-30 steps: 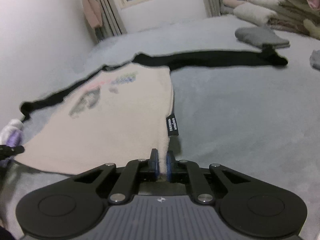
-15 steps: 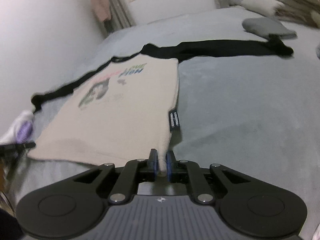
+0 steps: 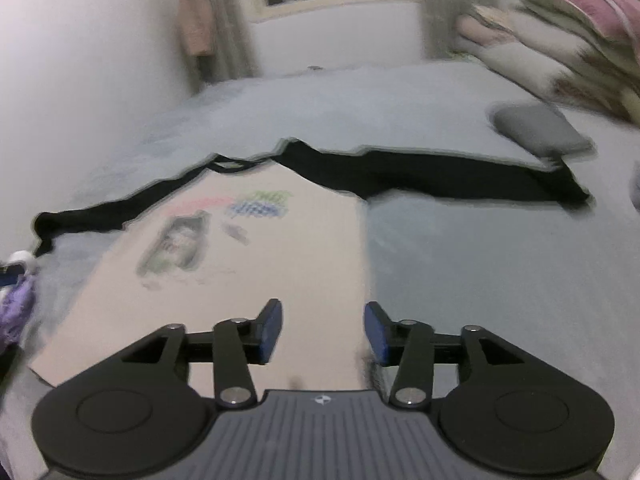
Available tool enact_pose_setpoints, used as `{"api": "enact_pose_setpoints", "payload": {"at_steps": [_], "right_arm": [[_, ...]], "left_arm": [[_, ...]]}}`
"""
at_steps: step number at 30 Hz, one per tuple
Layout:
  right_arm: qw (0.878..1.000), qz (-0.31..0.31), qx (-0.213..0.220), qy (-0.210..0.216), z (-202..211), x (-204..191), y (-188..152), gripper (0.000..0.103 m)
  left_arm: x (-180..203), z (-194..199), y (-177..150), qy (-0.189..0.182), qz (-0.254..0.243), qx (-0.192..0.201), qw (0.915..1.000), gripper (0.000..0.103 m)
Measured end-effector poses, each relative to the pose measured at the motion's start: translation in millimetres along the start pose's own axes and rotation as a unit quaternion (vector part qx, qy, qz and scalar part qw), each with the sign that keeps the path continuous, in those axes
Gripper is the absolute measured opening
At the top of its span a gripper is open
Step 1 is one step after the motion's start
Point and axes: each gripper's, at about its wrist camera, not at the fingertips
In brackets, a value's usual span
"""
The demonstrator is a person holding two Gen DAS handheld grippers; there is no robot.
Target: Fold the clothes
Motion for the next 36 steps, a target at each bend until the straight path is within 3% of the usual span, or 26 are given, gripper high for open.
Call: {"api": "enact_pose_setpoints", "payload": {"at_steps": [2, 5, 8, 11, 12, 13, 14, 15, 17, 18, 20, 22, 23, 30, 31, 33, 36], "right_arm": [[0.999, 0.018, 0.008, 0.029, -9, -29, 18, 0.060], [0.997, 0.030, -0.001, 0.078, -32, -68, 38, 0.061], [0.993, -0.002, -0.016, 0.119, -57, -94, 46, 0.061], [0.990, 0.003, -0.032, 0.139, -80, -111, 37, 0.061], [0.991, 0.014, -0.039, 0.126, -86, -114, 32, 0.061], [0.993, 0.023, -0.044, 0.109, -92, -116, 26, 0.061], [0.994, 0.029, -0.048, 0.096, -94, -114, 21, 0.061], [0.994, 0.034, -0.050, 0.087, -96, -111, 17, 0.061], [0.995, 0.042, -0.051, 0.074, -97, -105, 13, 0.061], [0.995, 0.046, -0.050, 0.068, -97, -102, 12, 0.061], [0.996, 0.040, -0.044, 0.064, -96, -98, 11, 0.061], [0.996, 0.031, -0.038, 0.072, -94, -97, 13, 0.061], [0.996, 0.029, -0.034, 0.078, -93, -97, 13, 0.061], [0.995, 0.034, -0.038, 0.089, -92, -106, 9, 0.061], [0.995, 0.035, -0.039, 0.090, -92, -107, 9, 0.061], [0.994, 0.037, -0.041, 0.092, -92, -107, 8, 0.061], [0.994, 0.044, -0.041, 0.096, -91, -108, 7, 0.061]], "left_arm": [[-6, -10, 30, 0.020, -0.021, -0.006, 0.9996, 0.057], [-16, -51, 77, 0.093, -0.076, -0.045, 0.9918, 0.071], [-20, -99, 99, 0.162, -0.119, -0.085, 0.9759, 0.073], [-23, -146, 100, 0.226, -0.166, -0.111, 0.9537, 0.080], [-25, -157, 97, 0.240, -0.178, -0.117, 0.9469, 0.077], [-25, -167, 93, 0.252, -0.193, -0.122, 0.9403, 0.053], [-26, -177, 89, 0.264, -0.208, -0.127, 0.9333, 0.038], [-27, -180, 90, 0.275, -0.213, -0.123, 0.9293, 0.012], [-29, -175, 98, 0.300, -0.207, -0.103, 0.9254, 0.009], [-31, -171, 104, 0.318, -0.216, -0.090, 0.9187, 0.008], [-34, -160, 116, 0.364, -0.247, -0.060, 0.8960, 0.007], [-43, -153, 121, 0.412, -0.274, -0.040, 0.8681, 0.005], [-49, -153, 119, 0.421, -0.284, -0.041, 0.8607, 0.005], [-95, -165, 81, 0.416, -0.317, -0.098, 0.8466, 0.009], [-100, -165, 78, 0.410, -0.316, -0.107, 0.8489, 0.010], [-110, -159, 76, 0.382, -0.312, -0.127, 0.8606, 0.013], [-122, -132, 86, 0.316, -0.276, -0.122, 0.8996, 0.024]]}}
Point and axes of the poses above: each gripper's, at about its wrist camera, not at the fingertips, and z roughly against the way its jaws point, x to its right, y to its top, and after that the axes turned 5 degrees about -x, right-handed
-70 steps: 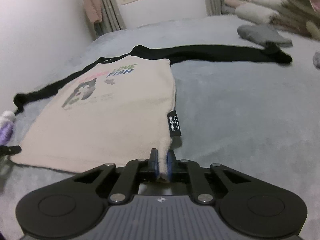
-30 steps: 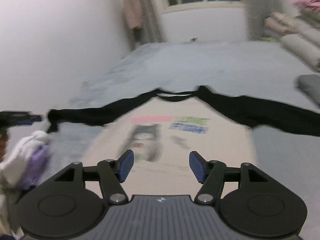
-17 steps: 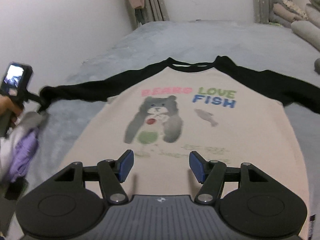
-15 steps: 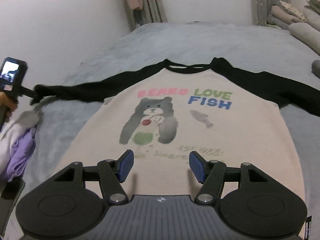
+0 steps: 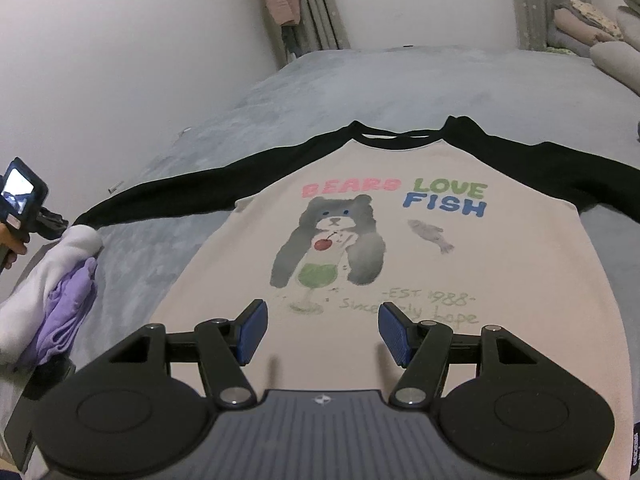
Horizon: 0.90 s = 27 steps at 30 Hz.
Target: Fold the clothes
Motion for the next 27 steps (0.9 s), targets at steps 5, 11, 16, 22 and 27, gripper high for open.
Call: {"api": "enact_pose_setpoints", "payload": {"at_steps": [5, 11, 16, 22, 27], "right_arm": [[1.000, 0.005, 0.001, -0.001, -2, 0, 3, 0.061], [1.000, 0.011, 0.001, -0.008, -9, 2, 5, 0.061], [1.000, 0.027, -0.002, 0.006, -19, -1, 23, 0.061], [0.994, 0.095, 0.030, 0.039, -49, -24, 99, 0.061], [0.980, 0.198, 0.034, 0.017, -117, -70, 166, 0.060]], "left_arm": [[-58, 13, 11, -0.083, 0.145, 0.026, 0.9857, 0.026], [-53, -36, 1, -0.134, 0.191, -0.027, 0.9721, 0.043], [-82, -68, -11, -0.193, 0.340, -0.025, 0.9202, 0.050], [-74, -72, -12, -0.197, 0.332, -0.015, 0.9223, 0.018], [-64, -62, -14, -0.188, 0.314, 0.004, 0.9305, 0.006]]}}
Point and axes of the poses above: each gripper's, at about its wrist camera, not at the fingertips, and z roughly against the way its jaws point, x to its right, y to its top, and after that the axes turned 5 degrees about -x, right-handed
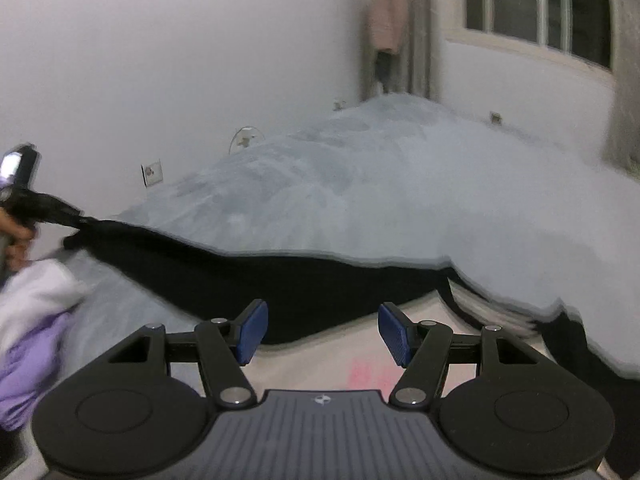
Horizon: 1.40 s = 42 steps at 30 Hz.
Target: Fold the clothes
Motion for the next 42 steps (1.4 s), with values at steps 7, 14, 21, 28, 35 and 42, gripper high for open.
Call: {"api": "enact_pose_setpoints", "payload": {"at_steps": [7, 14, 21, 28, 35, 42], "right_arm": [[0.993, 0.105, -0.046, -0.018, -113, -25, 42, 0.059], [0.983, 0.154, -0.097, 0.022, -157, -37, 36, 0.031], [0.983, 0.171, -0.065, 0.015, -149, -46, 43, 0.003], [0.994, 0.091, -0.043, -0.037, -165, -39, 43, 0.003], [0.995, 0.080, -0.035, -0.056, -168, -52, 41, 0.015], [0.997, 0.067, -0.001, 0.033, -122, -62, 38, 0.033]], "left_arm": [[-10, 11, -7, -0.030, 0.000, 0.027, 0.9992, 0.005], [-17, 9, -9, -0.082, -0.001, 0.024, 0.9963, 0.006], [-18, 9, -13, -0.073, -0.007, 0.034, 0.9967, 0.005], [-18, 15, -17, -0.052, -0.026, 0.050, 0.9971, 0.005], [-28, 25, -13, -0.074, -0.005, 0.055, 0.9957, 0.006], [-36, 13, 0, -0.082, 0.025, 0.038, 0.9956, 0.006]]}}
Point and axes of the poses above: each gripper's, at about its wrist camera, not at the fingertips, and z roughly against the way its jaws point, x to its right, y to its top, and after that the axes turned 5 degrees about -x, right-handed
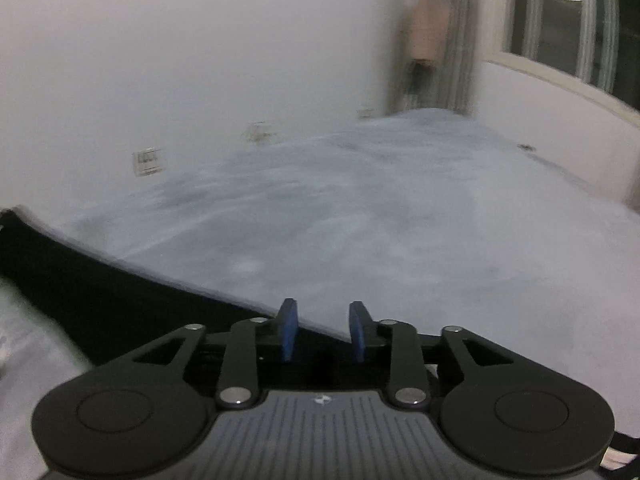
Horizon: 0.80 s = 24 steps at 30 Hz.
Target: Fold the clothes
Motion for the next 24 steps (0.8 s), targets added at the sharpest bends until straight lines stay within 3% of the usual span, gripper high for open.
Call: {"api": "enact_pose_setpoints", "payload": {"at_steps": [2, 5, 6, 8, 10, 14, 18, 23, 24], "right_arm": [[0.999, 0.041, -0.020, 0.030, 5, -17, -13, 0.042], [0.994, 0.089, -0.055, 0.045, -2, -36, -34, 0.042], [0.994, 0.082, -0.052, 0.044, -3, -37, -37, 0.041], [0.996, 0.065, -0.048, 0.047, -3, -37, -39, 0.026], [0.997, 0.038, -0.039, 0.048, 3, -31, -35, 0.018], [0.999, -0.001, -0.009, 0.050, 18, -24, -32, 0.018], [0.998, -0.039, -0.019, 0.044, 19, -20, -34, 0.018], [0.999, -0.028, -0.030, 0.031, 19, -23, -46, 0.019], [0.999, -0.022, -0.035, 0.030, 17, -24, -49, 0.019]], "left_arm": [[-3, -3, 3, -0.002, 0.007, 0.000, 1.0000, 0.006], [-7, -10, 0, -0.001, 0.012, -0.014, 0.9998, 0.007], [-7, -13, -2, -0.002, 0.008, -0.026, 0.9996, 0.010], [-15, -8, -4, -0.004, 0.026, -0.027, 0.9993, 0.019], [-26, 5, -5, -0.012, 0.053, -0.017, 0.9984, 0.029], [-30, 24, -13, -0.031, 0.067, -0.021, 0.9970, 0.040], [-7, 15, -18, -0.053, 0.055, -0.057, 0.9955, 0.045], [8, -12, -21, -0.020, 0.053, -0.082, 0.9950, 0.046], [8, -13, -22, -0.015, 0.055, -0.080, 0.9952, 0.036]]}}
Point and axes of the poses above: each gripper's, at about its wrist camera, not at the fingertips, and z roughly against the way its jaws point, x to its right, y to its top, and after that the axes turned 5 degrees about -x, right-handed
